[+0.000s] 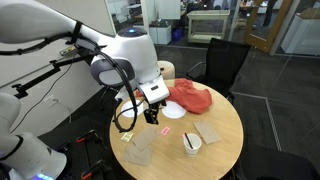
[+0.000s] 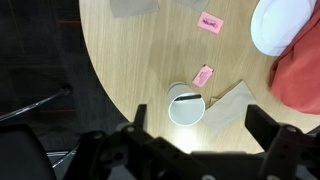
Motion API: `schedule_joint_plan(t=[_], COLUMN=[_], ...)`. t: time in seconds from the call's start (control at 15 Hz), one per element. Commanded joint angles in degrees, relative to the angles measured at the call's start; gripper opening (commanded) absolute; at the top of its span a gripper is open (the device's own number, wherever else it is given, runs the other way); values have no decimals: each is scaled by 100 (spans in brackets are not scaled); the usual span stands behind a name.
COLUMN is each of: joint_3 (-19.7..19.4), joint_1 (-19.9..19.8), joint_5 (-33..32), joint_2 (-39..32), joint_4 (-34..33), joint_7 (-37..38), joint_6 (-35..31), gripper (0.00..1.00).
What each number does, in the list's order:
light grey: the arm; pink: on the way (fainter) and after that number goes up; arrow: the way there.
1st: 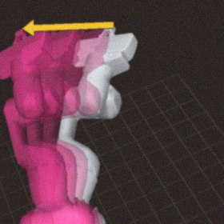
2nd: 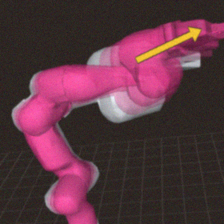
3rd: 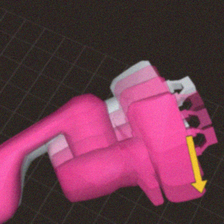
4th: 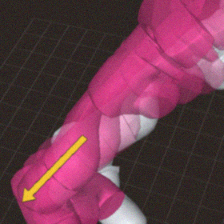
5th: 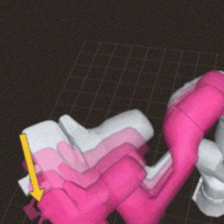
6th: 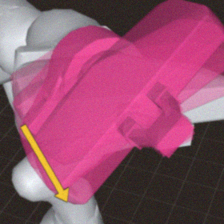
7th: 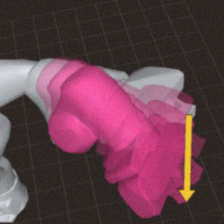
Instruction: Remove the marker from the white cup and place it on the table
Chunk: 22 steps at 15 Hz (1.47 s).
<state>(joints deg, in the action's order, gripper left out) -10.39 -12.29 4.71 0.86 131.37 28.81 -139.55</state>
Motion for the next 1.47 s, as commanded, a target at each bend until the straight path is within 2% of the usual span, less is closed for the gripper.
schedule_joint_plan(t=[0.0,0.33,0.8,1.07,1.4], joint_3=[-106,-302,-335,-219,-9], joint_1=[-32,-55,-319,-521,-803], joint_5=[87,469,1714,2295,2691], joint_2=[-386,-1073,-2171,-2896,-3701], joint_4=[-352,-887,-1986,-2796,-3692], joint_7=[492,972,784,662,367], joint_6=[218,615,1388,1553,1973], gripper=[100,100,100,100,100])
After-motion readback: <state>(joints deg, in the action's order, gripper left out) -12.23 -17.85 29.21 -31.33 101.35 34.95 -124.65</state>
